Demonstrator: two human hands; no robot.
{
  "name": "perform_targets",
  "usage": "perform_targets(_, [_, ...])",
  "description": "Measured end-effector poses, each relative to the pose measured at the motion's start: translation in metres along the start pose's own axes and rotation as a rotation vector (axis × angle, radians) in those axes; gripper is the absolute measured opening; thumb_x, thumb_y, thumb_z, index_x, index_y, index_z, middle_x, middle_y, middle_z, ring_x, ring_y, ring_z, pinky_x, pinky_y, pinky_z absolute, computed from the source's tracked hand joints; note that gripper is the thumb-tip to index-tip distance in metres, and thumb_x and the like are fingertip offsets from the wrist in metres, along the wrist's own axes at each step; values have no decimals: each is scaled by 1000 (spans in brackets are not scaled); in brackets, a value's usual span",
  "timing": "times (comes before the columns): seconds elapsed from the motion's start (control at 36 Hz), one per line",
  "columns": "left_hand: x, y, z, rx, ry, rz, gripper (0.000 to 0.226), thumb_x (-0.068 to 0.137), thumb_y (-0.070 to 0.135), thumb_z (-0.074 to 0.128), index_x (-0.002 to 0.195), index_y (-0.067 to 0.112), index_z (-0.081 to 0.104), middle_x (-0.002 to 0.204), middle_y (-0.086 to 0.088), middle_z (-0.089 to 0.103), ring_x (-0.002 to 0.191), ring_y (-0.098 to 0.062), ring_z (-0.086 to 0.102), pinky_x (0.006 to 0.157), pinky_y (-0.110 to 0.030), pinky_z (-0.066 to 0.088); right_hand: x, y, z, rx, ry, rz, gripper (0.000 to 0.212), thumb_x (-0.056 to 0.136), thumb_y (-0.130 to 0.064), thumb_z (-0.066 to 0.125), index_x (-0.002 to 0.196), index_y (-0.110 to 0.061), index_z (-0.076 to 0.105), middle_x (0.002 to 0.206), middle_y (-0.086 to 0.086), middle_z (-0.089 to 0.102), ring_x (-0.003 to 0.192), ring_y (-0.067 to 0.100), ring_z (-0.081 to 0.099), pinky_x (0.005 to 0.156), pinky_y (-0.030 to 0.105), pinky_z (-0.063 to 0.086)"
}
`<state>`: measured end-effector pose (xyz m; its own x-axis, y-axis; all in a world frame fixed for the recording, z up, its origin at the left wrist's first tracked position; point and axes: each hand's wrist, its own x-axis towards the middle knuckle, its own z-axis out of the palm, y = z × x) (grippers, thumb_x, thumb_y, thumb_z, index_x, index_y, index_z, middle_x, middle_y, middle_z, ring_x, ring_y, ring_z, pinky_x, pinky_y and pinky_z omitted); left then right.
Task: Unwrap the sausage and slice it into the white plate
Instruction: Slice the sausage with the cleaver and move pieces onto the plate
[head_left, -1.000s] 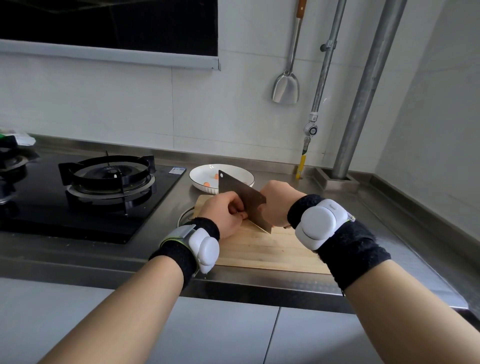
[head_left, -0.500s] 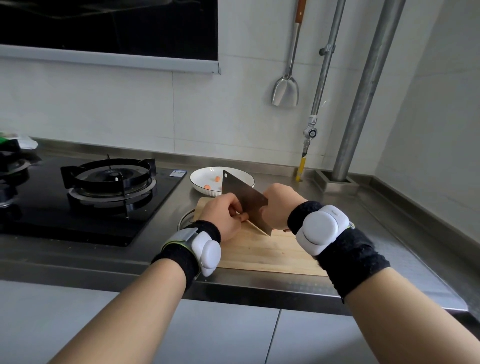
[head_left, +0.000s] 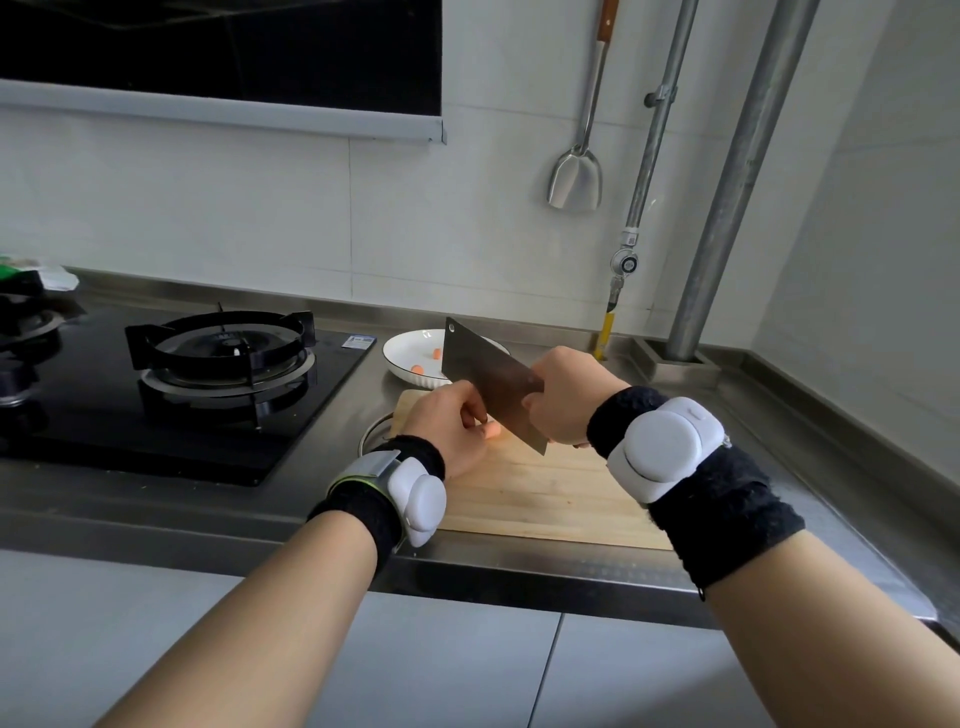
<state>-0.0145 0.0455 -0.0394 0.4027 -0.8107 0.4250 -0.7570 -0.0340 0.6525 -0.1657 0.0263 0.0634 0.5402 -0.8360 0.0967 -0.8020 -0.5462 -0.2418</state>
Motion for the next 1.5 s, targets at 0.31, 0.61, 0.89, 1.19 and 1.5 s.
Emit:
perform_targets(0.31, [0,-1,-1,13,-2,21,15,77,18,69,71,26,58,70,8,62,69,-10,58,68,-28,53,-2,0,2,-11,-21,13,19,96,-15,49,104,-5,63,85,9,62,66,25,59,54,29,49])
perform_targets(0.61, [1,-2,0,14,-8,30,18,76,16,68,70,28,56,66,10,59,65,-4,55,60,-17,46,-3,-2,4,3,-38,8,22,98,-16,50,110,-4,64,95,12,65,82,29,66,60,29,52])
perform_targets(0.89, [2,-1,-1,7,-18,27,17,75,18,71,70,28,57,66,10,60,66,-5,57,63,-19,48,-1,-1,5,-8,-61,19,23,96,-15,50,110,-3,64,96,13,68,84,30,67,68,34,57])
perform_targets(1.19, [1,-1,-3,16,-36,27,18,75,16,70,70,28,57,68,10,60,69,-7,57,64,-19,47,-2,-5,5,-41,-105,36,23,95,-12,48,108,-3,64,77,7,59,56,19,52,47,24,43])
perform_targets(1.5, [0,3,-5,13,-47,-11,17,75,17,72,74,28,59,70,14,60,69,-4,56,60,-13,40,-3,-9,7,-43,-127,48,22,94,-10,48,108,-3,64,73,5,55,56,19,50,48,23,41])
